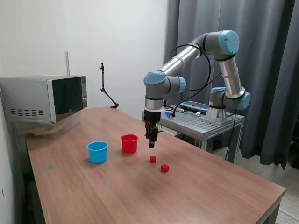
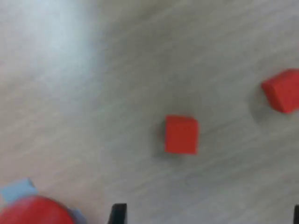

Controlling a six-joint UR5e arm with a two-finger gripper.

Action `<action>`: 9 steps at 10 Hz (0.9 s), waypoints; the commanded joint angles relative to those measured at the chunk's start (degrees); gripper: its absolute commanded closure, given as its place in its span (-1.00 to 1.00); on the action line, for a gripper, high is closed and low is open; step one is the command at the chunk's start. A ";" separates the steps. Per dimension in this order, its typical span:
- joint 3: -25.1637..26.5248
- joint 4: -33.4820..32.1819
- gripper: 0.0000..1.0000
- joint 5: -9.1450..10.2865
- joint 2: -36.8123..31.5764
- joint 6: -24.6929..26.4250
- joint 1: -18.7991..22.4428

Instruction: Place red objects in the red bin, and blue objects in the blue bin.

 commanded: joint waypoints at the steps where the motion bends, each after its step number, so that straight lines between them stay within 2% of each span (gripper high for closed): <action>1: 3.74 -0.45 -1.00 0.16 -1.86 1.37 -0.87; 2: 4.28 -0.45 -1.00 0.42 -1.95 1.45 -0.96; 4: 4.81 -0.63 -1.00 2.35 -3.44 0.85 -0.78; 6: 6.38 -0.89 -1.00 7.78 -5.55 -9.64 -0.26; 7: 7.87 -0.28 -1.00 8.93 -6.17 -13.80 -0.17; 9: 9.81 0.34 -1.00 9.73 -6.70 -24.06 -0.08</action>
